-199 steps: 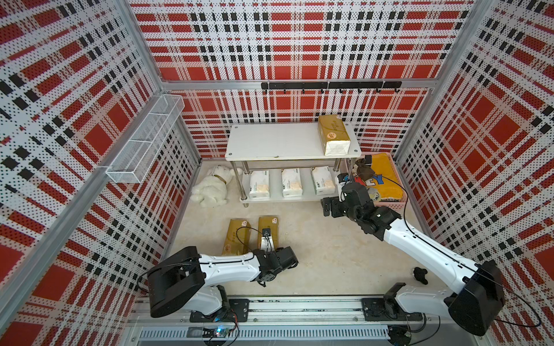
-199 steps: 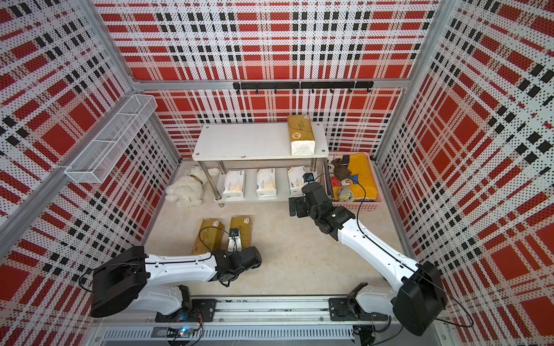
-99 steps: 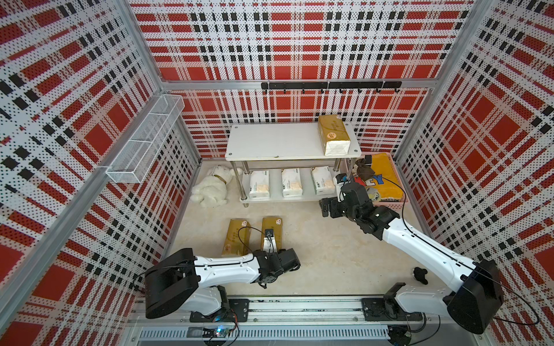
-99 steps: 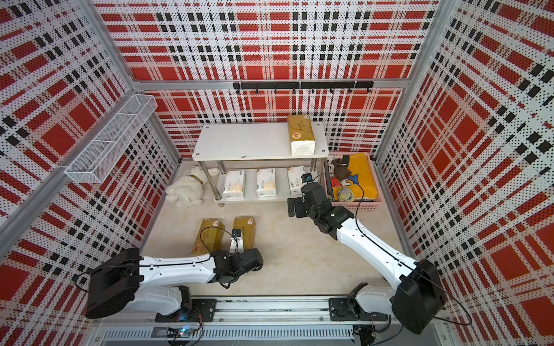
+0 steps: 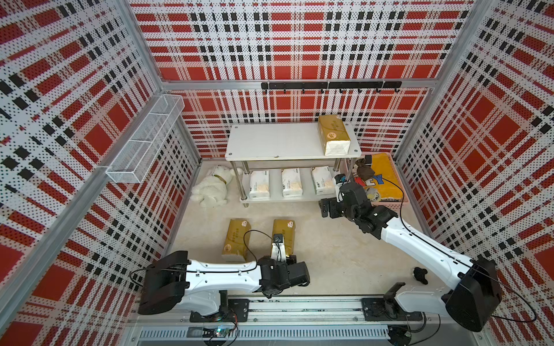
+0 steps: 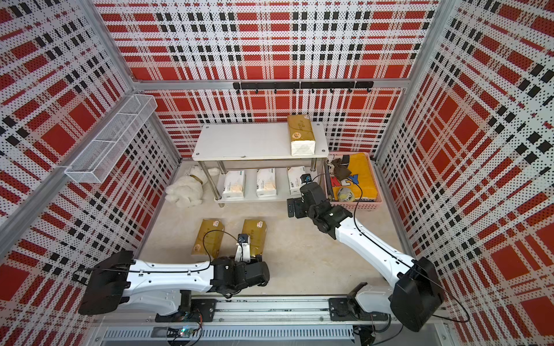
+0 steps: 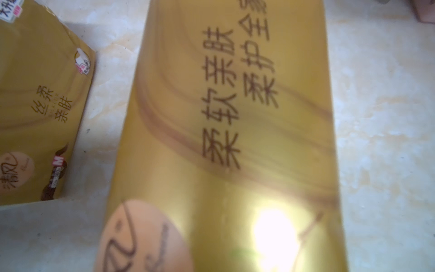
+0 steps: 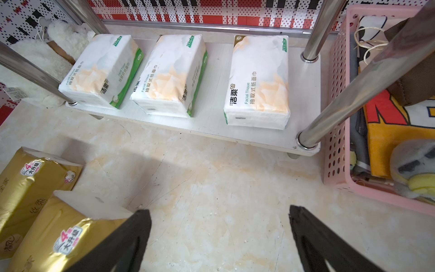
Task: Place the tissue boxes on the shelf by color
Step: Pick up the box of tissues from the center of the board, then place a box of tissues on the shelf.
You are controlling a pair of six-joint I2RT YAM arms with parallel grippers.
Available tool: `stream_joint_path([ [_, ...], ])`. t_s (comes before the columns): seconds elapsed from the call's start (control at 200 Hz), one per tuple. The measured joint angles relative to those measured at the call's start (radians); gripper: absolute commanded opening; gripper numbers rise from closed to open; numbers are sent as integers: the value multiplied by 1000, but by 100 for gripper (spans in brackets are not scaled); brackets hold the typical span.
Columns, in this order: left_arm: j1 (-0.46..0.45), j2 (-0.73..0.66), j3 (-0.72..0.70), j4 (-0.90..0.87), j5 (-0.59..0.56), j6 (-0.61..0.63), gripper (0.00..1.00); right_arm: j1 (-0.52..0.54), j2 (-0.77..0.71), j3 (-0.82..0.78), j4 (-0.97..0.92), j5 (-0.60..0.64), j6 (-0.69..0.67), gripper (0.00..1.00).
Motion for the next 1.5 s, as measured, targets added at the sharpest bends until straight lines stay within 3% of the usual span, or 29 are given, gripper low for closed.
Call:
stream_joint_path([
  [0.436, -81, -23, 288, -265, -60, -66, 74, 1, 5, 5, -14, 44, -26, 100],
  [0.862, -57, -20, 619, -565, -168, -69, 74, 1, 5, -93, -42, 62, -25, 100],
  [1.032, 28, -18, 681, -578, -193, 27, 74, 1, -16, -124, -66, 64, -12, 100],
  [1.237, 133, 53, 824, -542, -223, 231, 75, 1, -28, -125, -61, 60, -7, 100],
  [1.503, 208, 105, 958, -484, -228, 445, 75, 8, -28, -125, -47, 41, 9, 100],
])
